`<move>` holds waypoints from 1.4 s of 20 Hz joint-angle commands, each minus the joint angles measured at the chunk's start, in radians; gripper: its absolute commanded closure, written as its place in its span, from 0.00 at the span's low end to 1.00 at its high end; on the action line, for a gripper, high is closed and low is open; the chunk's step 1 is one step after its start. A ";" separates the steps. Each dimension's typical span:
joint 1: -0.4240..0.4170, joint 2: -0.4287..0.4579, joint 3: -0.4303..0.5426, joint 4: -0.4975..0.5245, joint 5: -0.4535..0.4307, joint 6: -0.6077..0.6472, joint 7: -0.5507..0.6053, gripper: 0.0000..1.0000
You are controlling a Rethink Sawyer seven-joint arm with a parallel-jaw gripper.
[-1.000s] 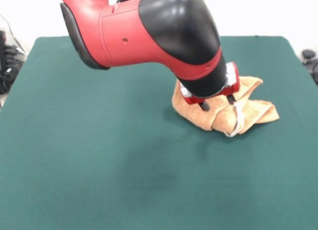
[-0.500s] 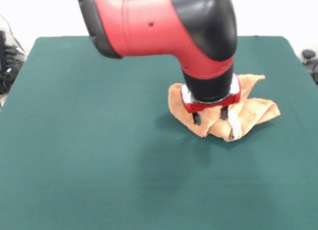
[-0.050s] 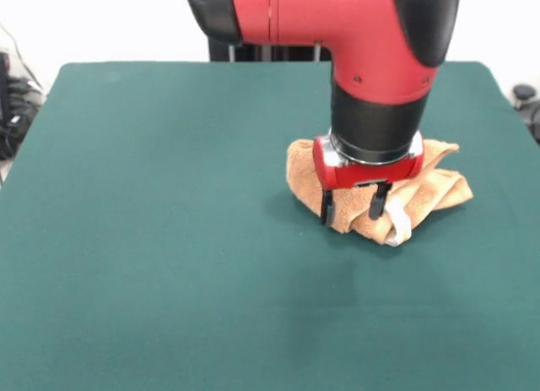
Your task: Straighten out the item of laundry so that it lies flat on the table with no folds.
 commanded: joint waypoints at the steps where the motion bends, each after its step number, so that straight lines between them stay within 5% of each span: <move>1: 0.015 0.042 -0.031 -0.046 0.033 -0.021 0.269 0.00; 10: -0.006 0.063 0.009 -0.057 0.075 0.017 0.204 0.00; 18: -0.070 0.053 0.146 0.034 0.236 0.192 0.091 0.00; 28: -0.086 0.092 0.182 -0.021 0.288 0.403 0.027 0.00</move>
